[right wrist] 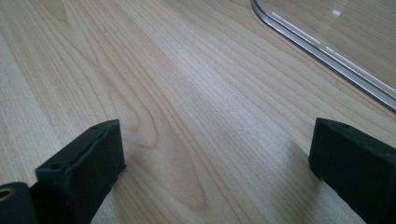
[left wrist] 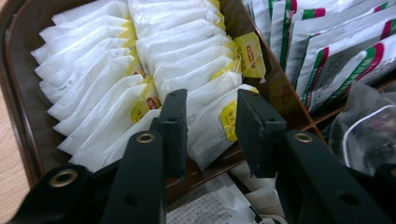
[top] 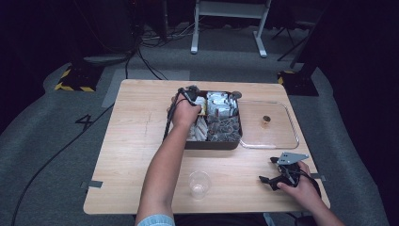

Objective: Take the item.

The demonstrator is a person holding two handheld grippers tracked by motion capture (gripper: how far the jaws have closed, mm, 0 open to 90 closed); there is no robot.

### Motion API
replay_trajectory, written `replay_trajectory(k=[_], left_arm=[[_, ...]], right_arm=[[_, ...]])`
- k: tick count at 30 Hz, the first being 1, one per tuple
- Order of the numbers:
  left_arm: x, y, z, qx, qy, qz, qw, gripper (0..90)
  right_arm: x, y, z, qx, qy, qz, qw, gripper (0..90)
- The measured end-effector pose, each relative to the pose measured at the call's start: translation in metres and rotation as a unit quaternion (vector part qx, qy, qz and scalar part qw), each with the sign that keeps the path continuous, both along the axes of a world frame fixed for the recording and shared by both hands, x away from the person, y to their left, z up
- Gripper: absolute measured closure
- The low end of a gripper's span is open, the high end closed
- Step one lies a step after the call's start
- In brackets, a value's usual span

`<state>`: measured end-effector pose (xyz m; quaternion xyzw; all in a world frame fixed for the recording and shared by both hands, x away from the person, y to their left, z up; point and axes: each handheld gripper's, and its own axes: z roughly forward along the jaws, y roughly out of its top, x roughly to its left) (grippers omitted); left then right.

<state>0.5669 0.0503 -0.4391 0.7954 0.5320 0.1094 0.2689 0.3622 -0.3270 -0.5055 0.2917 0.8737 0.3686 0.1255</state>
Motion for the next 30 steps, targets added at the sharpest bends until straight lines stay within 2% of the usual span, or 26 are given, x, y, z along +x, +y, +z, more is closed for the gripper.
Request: replay_trajectory(k=[3,9,11,12,13,14,15,16,21,30], left_arm=[[0.004,0.0,-0.005,0.003,0.004,-0.004,1.0,67.5],[0.007,-0.002,-0.012,0.005,0.008,-0.003,1.0,64.6],[0.007,-0.004,-0.012,0.005,0.009,-0.008,0.9999,67.1],[0.007,-0.005,-0.012,0.007,0.009,-0.009,0.9999,69.4],[0.006,-0.006,-0.012,0.009,0.01,-0.009,0.9999,75.9],[0.006,-0.006,-0.011,0.014,0.011,-0.014,0.9997,75.9],[0.005,-0.006,-0.008,0.019,0.017,-0.024,0.9994,87.1],[0.005,-0.006,-0.008,0.019,0.017,-0.024,0.9994,89.8],[0.004,-0.005,-0.007,0.022,0.015,-0.032,0.9991,90.0],[0.004,-0.003,-0.001,0.014,0.005,-0.037,0.9992,90.0]], right_arm=[[0.0,0.0,0.0,0.0,-0.001,0.001,1.0,4.1],[-0.001,0.0,0.0,0.001,-0.001,0.001,1.0,4.4],[-0.001,0.0,0.0,0.001,-0.001,0.001,1.0,4.4],[-0.001,-0.001,0.0,0.001,-0.001,0.001,1.0,4.4],[-0.001,0.0,0.0,0.001,-0.001,0.001,1.0,4.4],[-0.001,0.0,0.0,0.001,-0.001,0.001,1.0,4.4],[-0.001,-0.001,0.0,0.001,-0.001,0.001,1.0,4.5],[-0.001,-0.001,0.0,0.001,-0.001,0.001,1.0,4.5],[-0.001,-0.001,0.0,0.001,-0.001,0.001,1.0,4.8],[-0.001,-0.001,0.0,0.002,-0.001,0.001,1.0,4.8]])
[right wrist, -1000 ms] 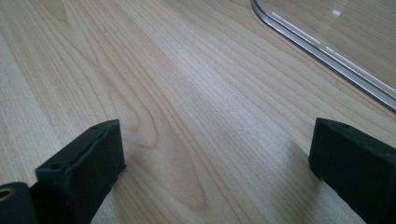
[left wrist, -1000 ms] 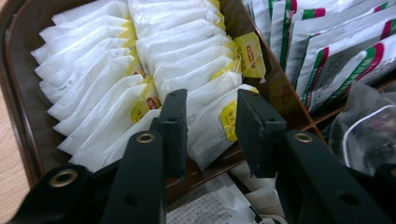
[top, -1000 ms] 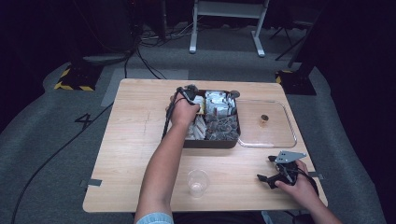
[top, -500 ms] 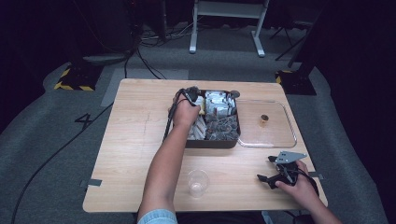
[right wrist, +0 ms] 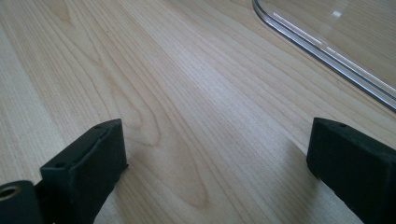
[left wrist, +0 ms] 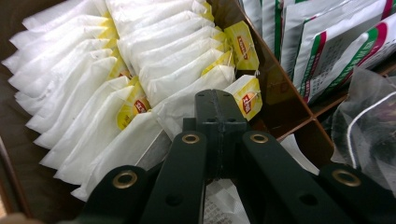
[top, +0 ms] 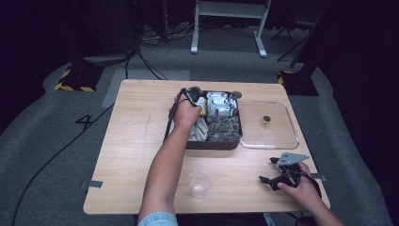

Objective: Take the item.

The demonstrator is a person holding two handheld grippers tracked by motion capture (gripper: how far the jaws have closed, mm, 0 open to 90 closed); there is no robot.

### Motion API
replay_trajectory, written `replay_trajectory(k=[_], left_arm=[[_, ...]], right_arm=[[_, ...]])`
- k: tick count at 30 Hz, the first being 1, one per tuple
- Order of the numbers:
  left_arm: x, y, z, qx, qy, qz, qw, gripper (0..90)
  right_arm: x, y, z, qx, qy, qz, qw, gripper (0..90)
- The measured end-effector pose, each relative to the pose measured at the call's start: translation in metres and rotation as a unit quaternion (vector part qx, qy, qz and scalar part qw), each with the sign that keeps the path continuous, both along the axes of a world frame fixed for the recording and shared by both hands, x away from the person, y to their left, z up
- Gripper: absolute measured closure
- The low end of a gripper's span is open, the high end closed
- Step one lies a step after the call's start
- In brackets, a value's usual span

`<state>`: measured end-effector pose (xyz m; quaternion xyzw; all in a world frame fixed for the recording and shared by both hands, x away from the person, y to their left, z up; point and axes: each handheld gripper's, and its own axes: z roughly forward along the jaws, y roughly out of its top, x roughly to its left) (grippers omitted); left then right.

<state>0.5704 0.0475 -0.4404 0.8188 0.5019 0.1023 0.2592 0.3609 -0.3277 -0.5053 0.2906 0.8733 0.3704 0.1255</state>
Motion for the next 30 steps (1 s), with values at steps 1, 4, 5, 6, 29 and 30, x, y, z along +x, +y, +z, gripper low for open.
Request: replay_trajectory(k=[1,4,5,6,29,30], left_arm=[[0.0,0.001,0.001,-0.001,-0.003,-0.003,1.0,90.0],[0.0,0.003,0.005,-0.008,-0.01,-0.001,0.9999,90.0],[0.0,0.004,0.007,-0.009,-0.011,-0.002,0.9999,90.0],[0.0,0.005,0.009,-0.011,-0.012,-0.002,0.9999,90.0],[-0.027,0.043,0.074,-0.059,-0.078,-0.038,0.9944,90.0],[-0.029,0.045,0.077,-0.061,-0.08,-0.04,0.9941,90.0]], right_arm=[[0.0,0.0,0.0,0.0,0.0,0.0,1.0,4.8],[0.0,0.0,0.0,0.0,-0.001,0.0,1.0,4.8],[0.0,0.0,0.0,0.0,-0.001,0.0,1.0,4.8],[0.0,0.0,0.0,0.0,0.0,0.0,1.0,4.8],[0.0,0.0,0.0,0.0,0.0,0.0,1.0,4.8],[0.0,0.0,0.0,0.0,0.0,0.0,1.0,4.8]])
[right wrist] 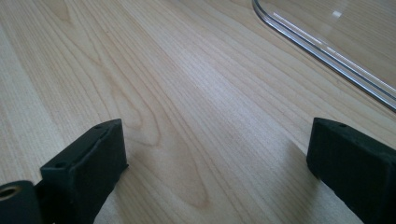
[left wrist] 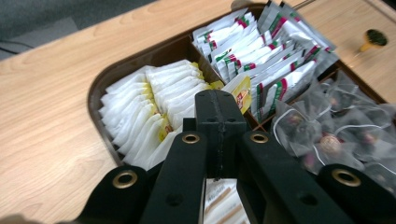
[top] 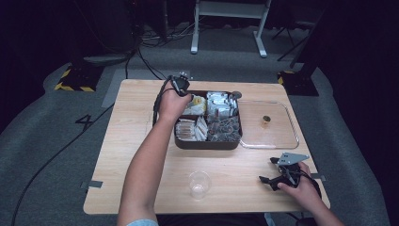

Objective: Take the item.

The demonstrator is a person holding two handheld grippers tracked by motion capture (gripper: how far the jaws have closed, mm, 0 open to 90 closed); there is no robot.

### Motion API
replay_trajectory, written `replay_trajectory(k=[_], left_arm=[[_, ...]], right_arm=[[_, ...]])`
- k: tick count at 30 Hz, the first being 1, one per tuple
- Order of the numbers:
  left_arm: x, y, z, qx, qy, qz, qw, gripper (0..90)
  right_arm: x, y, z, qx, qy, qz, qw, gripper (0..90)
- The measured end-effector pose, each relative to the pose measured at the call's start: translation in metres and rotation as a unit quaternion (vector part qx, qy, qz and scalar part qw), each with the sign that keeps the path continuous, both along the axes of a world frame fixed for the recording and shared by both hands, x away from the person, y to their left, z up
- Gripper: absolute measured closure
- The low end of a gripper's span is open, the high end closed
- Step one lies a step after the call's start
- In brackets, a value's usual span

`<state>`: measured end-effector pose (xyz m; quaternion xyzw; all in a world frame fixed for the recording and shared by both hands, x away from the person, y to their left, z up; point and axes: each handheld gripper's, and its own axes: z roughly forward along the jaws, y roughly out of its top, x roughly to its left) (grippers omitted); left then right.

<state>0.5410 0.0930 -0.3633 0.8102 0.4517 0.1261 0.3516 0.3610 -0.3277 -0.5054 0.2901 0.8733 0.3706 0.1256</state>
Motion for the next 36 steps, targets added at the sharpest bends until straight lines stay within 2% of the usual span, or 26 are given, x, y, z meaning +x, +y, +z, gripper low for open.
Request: replay_trajectory(k=[7,11,14,22,29,36], left_arm=[[-0.023,0.013,0.022,-0.004,-0.021,-0.027,0.9994,90.0],[-0.042,0.017,0.032,-0.013,-0.032,-0.048,0.9983,90.0],[-0.056,0.018,0.036,-0.012,-0.037,-0.064,0.9972,90.0],[-0.092,0.024,0.044,-0.015,-0.05,-0.103,0.9933,90.0],[-0.124,0.026,0.046,-0.022,-0.064,-0.135,0.9885,90.0],[-0.154,0.032,0.044,-0.036,-0.082,-0.147,0.9851,90.0]], right_arm=[[0.0,0.0,0.0,0.0,0.0,0.0,1.0,4.8],[0.0,0.0,0.0,0.0,0.0,0.0,1.0,4.8],[0.0,0.0,0.0,0.0,0.0,0.0,1.0,4.8],[0.0,0.0,0.0,0.001,0.001,0.0,1.0,4.9],[0.0,0.0,0.0,0.0,0.0,0.0,1.0,4.9],[0.0,0.0,0.0,0.0,0.0,0.0,1.0,4.9]])
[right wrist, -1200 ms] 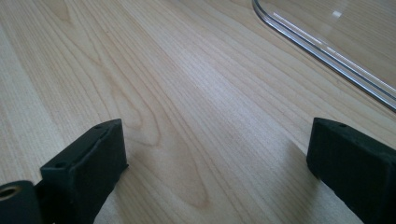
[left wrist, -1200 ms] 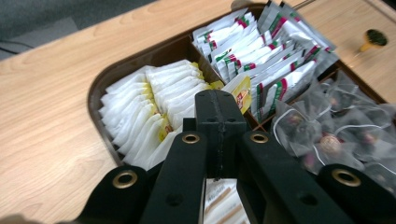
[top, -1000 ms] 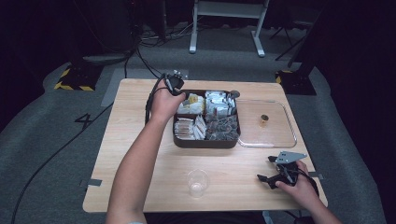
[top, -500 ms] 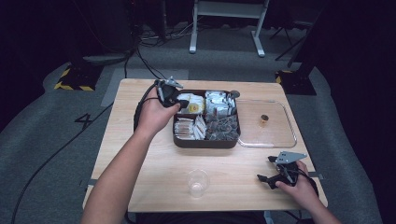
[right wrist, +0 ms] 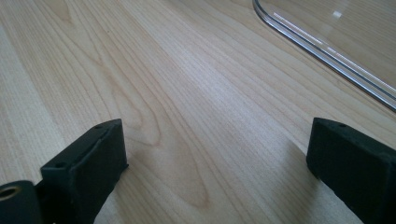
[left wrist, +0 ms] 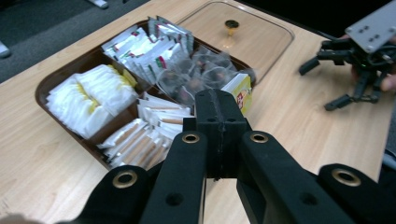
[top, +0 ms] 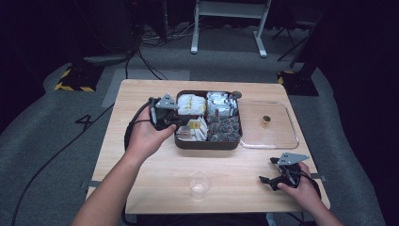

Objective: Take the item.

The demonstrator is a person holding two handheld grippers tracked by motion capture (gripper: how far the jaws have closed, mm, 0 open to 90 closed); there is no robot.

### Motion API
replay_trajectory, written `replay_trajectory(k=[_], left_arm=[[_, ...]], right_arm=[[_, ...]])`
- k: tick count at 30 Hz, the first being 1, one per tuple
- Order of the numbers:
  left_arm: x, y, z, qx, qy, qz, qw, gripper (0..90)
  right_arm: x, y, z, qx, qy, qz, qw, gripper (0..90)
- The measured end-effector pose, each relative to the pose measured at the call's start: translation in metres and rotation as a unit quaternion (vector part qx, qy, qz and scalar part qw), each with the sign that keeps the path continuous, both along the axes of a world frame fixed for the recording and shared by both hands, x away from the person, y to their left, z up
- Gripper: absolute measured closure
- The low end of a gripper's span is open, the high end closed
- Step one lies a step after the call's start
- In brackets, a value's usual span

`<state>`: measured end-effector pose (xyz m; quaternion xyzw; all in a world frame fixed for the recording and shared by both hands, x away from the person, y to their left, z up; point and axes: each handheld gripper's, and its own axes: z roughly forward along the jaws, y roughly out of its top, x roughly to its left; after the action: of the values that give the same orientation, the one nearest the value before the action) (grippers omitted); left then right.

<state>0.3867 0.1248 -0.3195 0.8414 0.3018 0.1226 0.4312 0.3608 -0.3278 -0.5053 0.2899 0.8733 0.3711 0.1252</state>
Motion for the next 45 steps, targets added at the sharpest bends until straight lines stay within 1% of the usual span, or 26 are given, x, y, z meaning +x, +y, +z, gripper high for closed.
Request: replay_trajectory(k=[3,5,6,7,12,13,14,18,22,26,32,35,38,45], left_arm=[[-0.012,-0.002,-0.003,-0.008,-0.004,-0.01,0.9999,90.0],[-0.019,-0.003,-0.007,-0.01,-0.009,-0.013,0.9998,90.0],[-0.022,-0.004,-0.009,-0.012,-0.008,-0.014,0.9998,90.0],[-0.026,-0.005,-0.011,-0.017,-0.009,-0.014,0.9997,90.0],[-0.042,-0.008,-0.017,-0.023,-0.018,-0.028,0.9992,90.0],[-0.046,-0.01,-0.018,-0.025,-0.017,-0.03,0.9991,90.0],[-0.048,-0.01,-0.019,-0.023,-0.019,-0.035,0.999,90.0],[-0.06,-0.014,-0.021,-0.029,-0.021,-0.05,0.9981,90.0],[-0.071,-0.018,-0.021,-0.039,-0.03,-0.059,0.997,90.0],[-0.08,-0.024,-0.03,-0.04,-0.028,-0.074,0.9961,90.0],[-0.088,-0.028,-0.043,-0.047,-0.025,-0.085,0.995,90.0],[-0.091,-0.028,-0.049,-0.05,-0.018,-0.092,0.9944,90.0],[-0.093,-0.029,-0.055,-0.048,-0.012,-0.097,0.9941,90.0],[-0.094,-0.031,-0.071,-0.054,0.006,-0.101,0.9934,90.0]], right_arm=[[0.0,0.0,0.0,0.0,0.0,0.0,1.0,4.9],[0.0,0.0,0.0,0.0,0.0,0.0,1.0,4.9],[0.0,0.0,0.0,0.0,0.0,0.0,1.0,4.9],[0.0,0.0,0.0,0.0,0.0,0.0,1.0,4.9],[0.0,0.0,0.0,0.0,0.0,0.0,1.0,4.9],[0.0,0.0,0.0,0.0,0.0,0.0,1.0,4.9],[0.0,0.0,0.0,0.0,0.001,0.0,1.0,4.9],[0.0,0.0,0.0,0.0,0.0,0.0,1.0,4.9],[0.0,0.0,0.0,0.0,0.0,0.0,1.0,4.9],[0.0,0.0,0.0,0.0,0.0,0.0,1.0,4.9],[0.0,0.0,0.0,0.0,0.0,0.0,1.0,4.9],[0.0,0.0,0.0,0.0,0.0,0.0,1.0,4.9],[0.0,0.0,0.0,0.0,0.0,0.0,1.0,4.9],[0.0,0.0,0.0,0.0,0.0,0.0,1.0,4.9]])
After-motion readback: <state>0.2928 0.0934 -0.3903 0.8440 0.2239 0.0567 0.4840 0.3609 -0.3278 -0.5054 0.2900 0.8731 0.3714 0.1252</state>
